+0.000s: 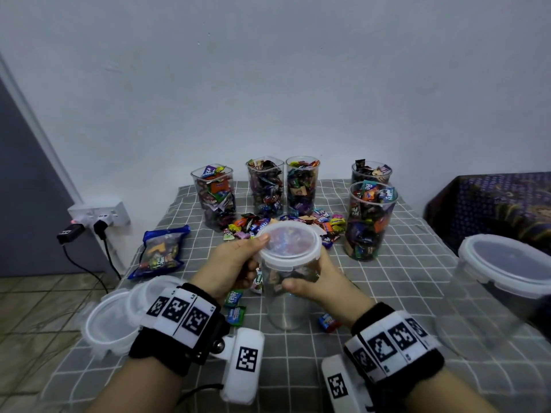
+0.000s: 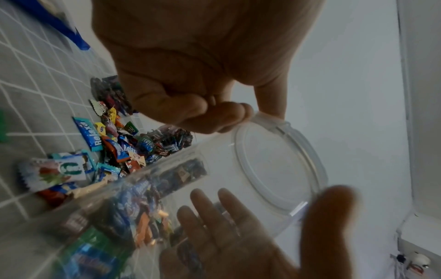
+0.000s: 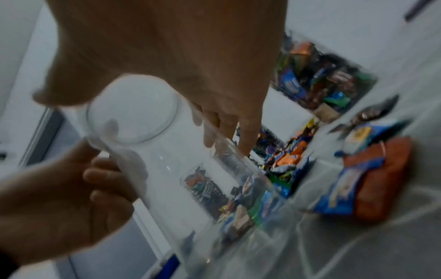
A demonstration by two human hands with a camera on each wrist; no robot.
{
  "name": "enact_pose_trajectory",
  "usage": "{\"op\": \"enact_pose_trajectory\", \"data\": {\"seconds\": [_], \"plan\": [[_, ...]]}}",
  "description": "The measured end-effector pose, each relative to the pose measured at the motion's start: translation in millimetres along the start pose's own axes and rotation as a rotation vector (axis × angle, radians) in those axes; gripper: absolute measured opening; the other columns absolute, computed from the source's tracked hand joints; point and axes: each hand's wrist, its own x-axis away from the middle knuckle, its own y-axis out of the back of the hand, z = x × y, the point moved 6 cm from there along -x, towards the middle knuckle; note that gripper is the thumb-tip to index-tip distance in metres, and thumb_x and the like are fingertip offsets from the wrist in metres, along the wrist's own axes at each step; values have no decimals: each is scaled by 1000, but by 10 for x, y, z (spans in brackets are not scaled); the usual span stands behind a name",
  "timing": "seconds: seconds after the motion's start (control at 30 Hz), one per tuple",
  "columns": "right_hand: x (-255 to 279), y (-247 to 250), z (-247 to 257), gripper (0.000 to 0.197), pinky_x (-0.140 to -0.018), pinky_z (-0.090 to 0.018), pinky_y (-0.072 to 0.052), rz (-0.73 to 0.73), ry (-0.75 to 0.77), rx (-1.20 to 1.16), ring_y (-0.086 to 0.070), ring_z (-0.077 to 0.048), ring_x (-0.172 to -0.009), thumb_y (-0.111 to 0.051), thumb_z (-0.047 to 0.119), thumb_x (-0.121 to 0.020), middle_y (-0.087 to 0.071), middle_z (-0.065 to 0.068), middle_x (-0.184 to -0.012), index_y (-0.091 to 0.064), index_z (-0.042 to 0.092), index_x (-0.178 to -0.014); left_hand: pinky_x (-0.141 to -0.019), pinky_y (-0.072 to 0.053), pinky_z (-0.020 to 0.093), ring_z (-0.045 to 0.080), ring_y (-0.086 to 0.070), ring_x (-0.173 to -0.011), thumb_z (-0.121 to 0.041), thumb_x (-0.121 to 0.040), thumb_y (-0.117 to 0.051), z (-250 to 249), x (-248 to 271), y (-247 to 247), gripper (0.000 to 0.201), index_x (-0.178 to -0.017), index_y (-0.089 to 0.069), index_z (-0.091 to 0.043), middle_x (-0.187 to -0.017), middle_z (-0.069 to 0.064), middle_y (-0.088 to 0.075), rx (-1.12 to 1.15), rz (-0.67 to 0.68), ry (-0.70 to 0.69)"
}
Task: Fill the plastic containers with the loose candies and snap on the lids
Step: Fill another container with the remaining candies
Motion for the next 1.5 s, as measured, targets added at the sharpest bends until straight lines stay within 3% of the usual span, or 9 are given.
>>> {"op": "enact_pose_trajectory", "data": {"seconds": [0.1, 0.27, 0.4, 0.53, 0.87, 0.97, 1.1, 1.23, 1.5], "plan": [[3, -13, 38, 74, -97, -14, -43, -9, 31, 104, -51, -5, -120, -81, 7, -69, -51, 8, -131, -35, 38, -118, -40, -25, 16, 9, -34, -39, -32, -88, -58, -46, 11, 13, 27, -70, -51, -13, -44, -5, -37, -20, -19, -30], [25, 8, 46, 76, -84, -2, -40, -14, 43, 145, -50, 7, -113, -81, 9, -70, -51, 14, -129, -32, 39, -119, -46, -37, 14, 14, -48, -57, -36, -80, -69, -311, 46, 108, 30, -77, -54, -11, -67, 4, -52, -320, -172, -294], [30, 5, 46, 80, -87, -5, -41, -28, 61, 125, -52, 7, -113, -81, 5, -69, -53, 10, -129, -31, 34, -126, -83, -46, 22, 1, -53, -104, -66, -50, -72, -386, 19, -44, 96, -133, -33, -39, -116, -16, -50, -476, 68, -311], [48, -5, 53, 78, -90, -17, -48, -30, 52, 77, -58, -3, -110, -80, -1, -69, -58, 5, -125, -35, 35, -122, -109, -35, 30, 9, -46, -125, -62, -43, -78, -429, 29, -280, 129, -149, -7, -36, -142, -7, -42, -728, 259, -329], [52, 23, 49, 71, -83, -6, -44, -56, 36, 190, -56, 12, -101, -84, 16, -67, -57, 14, -118, -36, 39, -115, -104, -42, 34, 11, -53, -117, -63, -34, -73, -520, 61, -197, 123, -144, -31, -27, -136, -5, -50, -701, 122, -365], [43, 41, 10, 68, -96, -23, -46, -74, 16, 227, -58, 5, -102, -86, 23, -64, -57, 18, -112, -37, 46, -105, -95, -42, 21, 8, -55, -112, -62, -31, -77, -693, 90, 1, 123, -140, -40, -22, -133, -5, -53, -580, 56, -397], [51, 39, 25, 66, -94, -18, -43, -71, 11, 256, -53, 8, -102, -85, 26, -65, -52, 23, -109, -35, 46, -103, -90, -37, 8, -6, -55, -106, -68, -26, -74, -855, 177, 513, 115, -132, -47, -29, -123, -15, -56, -626, -105, -416], [53, 37, 29, 64, -97, -22, -43, -73, 8, 270, -52, 8, -103, -84, 28, -66, -52, 23, -109, -35, 45, -103, -100, -37, 29, 15, -51, -118, -81, -17, -67, -636, 252, 1017, 144, -141, -39, -14, -136, 2, -50, -855, -212, -238], [69, 19, 48, 66, -95, -21, -43, -70, 8, 268, -53, 5, -106, -84, 26, -66, -50, 23, -111, -34, 46, -105, -98, -39, 32, 18, -44, -126, -65, -54, -76, 55, 207, 1353, 110, -144, -29, -25, -144, 1, -39, -1269, -177, 75]]}}
